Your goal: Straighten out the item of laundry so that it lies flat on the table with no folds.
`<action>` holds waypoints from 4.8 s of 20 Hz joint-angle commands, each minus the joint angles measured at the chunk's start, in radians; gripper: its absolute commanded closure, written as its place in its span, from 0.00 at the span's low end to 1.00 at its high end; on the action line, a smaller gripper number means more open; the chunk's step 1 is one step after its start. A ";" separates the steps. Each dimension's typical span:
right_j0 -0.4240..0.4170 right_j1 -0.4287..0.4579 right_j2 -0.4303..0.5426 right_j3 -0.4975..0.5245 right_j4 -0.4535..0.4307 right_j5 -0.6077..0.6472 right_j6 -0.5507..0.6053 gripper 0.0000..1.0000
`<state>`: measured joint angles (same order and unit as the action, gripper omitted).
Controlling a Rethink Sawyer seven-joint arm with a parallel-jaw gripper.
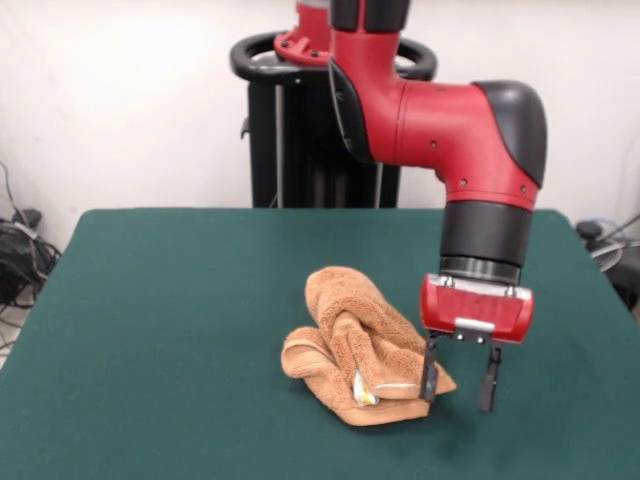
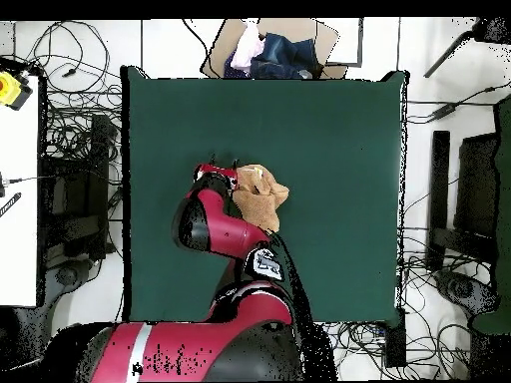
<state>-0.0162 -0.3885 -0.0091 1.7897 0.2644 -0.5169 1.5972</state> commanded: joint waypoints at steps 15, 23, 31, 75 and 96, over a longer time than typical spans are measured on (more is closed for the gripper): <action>0.146 -0.035 -0.032 0.064 0.250 0.164 0.204 0.00; 0.251 -0.008 -0.123 0.064 0.383 0.211 0.157 0.00; 0.306 0.010 -0.166 0.054 0.436 0.252 0.165 0.00; 0.277 0.062 -0.256 -0.015 0.326 0.204 0.152 0.00; 0.312 0.108 -0.264 -0.020 0.356 0.159 0.204 0.00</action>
<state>0.2769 -0.3191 -0.3044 1.7693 0.5609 -0.3888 1.5972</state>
